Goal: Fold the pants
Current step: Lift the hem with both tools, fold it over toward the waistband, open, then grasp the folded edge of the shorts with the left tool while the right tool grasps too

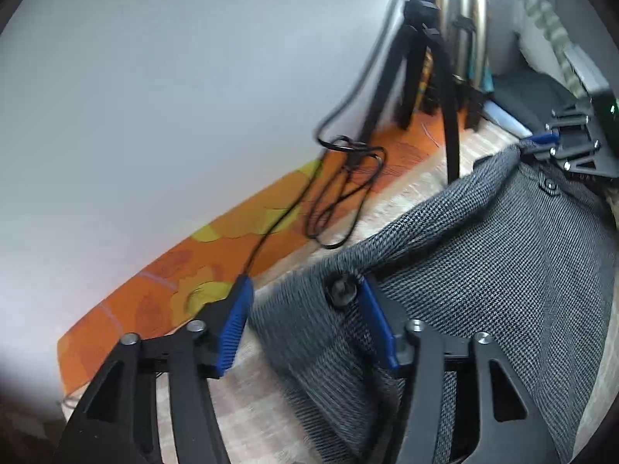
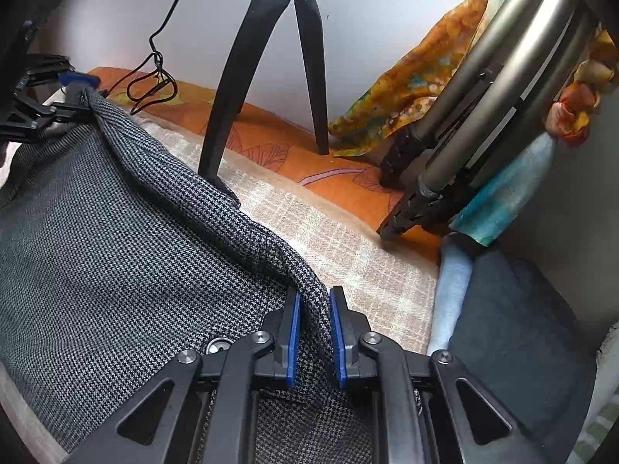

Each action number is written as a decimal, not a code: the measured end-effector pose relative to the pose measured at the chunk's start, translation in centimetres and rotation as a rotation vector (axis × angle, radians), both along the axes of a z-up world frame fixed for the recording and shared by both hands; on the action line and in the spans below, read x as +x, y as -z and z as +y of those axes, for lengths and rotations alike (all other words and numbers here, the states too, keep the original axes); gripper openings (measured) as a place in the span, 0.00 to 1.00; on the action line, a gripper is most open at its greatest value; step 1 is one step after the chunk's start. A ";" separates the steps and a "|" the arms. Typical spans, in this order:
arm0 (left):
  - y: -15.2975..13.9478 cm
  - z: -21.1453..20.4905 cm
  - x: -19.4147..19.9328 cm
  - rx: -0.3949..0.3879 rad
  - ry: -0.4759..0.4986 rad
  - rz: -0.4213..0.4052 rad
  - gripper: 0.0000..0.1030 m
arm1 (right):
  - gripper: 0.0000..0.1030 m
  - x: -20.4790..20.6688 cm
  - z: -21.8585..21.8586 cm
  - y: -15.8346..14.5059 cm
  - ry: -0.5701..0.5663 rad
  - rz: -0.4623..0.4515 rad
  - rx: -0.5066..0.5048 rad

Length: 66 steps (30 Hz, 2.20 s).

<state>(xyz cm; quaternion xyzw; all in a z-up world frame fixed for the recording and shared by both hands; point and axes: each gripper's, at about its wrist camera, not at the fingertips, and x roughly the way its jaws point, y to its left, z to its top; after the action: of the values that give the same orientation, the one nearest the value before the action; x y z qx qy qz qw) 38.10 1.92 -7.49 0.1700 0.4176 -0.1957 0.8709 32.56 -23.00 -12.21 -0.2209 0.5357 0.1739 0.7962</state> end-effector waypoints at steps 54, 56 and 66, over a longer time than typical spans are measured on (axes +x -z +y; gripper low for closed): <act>3.3 -3.4 -20.9 -0.435 -0.044 0.212 0.13 | 0.20 -14.8 -11.1 -1.2 0.839 0.124 0.826; 4.4 -3.8 -20.9 -0.397 -0.038 0.244 0.13 | 0.16 -14.9 -10.6 -3.1 0.772 0.040 0.747; 0.5 -2.1 -23.9 -0.306 -0.021 0.122 0.17 | 0.17 -15.2 -10.9 -1.0 0.775 0.081 0.631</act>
<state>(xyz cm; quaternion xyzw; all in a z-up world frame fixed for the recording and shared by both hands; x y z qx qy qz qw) 14.20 -0.20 -7.99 0.0188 0.4366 -0.2579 0.8617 17.40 -33.86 -11.19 0.2528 0.5302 0.0271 0.8089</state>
